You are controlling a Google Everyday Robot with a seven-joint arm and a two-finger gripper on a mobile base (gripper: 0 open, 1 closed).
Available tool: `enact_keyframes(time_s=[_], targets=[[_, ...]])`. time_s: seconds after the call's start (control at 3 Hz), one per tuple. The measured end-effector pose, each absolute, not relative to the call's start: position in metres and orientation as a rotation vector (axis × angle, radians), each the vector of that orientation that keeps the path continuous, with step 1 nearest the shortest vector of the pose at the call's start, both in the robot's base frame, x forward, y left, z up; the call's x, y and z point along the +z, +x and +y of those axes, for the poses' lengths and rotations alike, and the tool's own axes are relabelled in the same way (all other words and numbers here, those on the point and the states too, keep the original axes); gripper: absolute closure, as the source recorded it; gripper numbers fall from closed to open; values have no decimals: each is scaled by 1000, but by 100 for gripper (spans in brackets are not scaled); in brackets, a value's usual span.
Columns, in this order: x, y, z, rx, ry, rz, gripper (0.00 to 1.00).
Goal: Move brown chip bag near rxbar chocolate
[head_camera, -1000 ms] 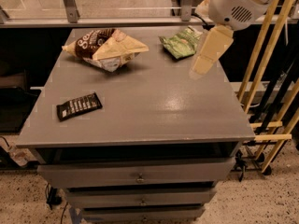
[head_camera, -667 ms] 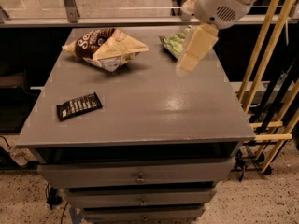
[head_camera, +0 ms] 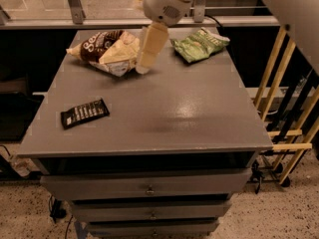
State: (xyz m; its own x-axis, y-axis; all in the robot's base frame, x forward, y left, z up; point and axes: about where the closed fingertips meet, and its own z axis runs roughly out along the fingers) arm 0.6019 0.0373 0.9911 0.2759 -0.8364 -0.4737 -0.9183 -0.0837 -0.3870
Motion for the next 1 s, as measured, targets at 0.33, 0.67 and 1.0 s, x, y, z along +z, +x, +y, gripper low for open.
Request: enact_keyframes(time_s=[0.33,0.67,1.0], targets=[[985,627,85,189,-1938,1517,0],[975,651,116,190,-1917,1511,0],[961,671,131,177,-1906,1534,0]])
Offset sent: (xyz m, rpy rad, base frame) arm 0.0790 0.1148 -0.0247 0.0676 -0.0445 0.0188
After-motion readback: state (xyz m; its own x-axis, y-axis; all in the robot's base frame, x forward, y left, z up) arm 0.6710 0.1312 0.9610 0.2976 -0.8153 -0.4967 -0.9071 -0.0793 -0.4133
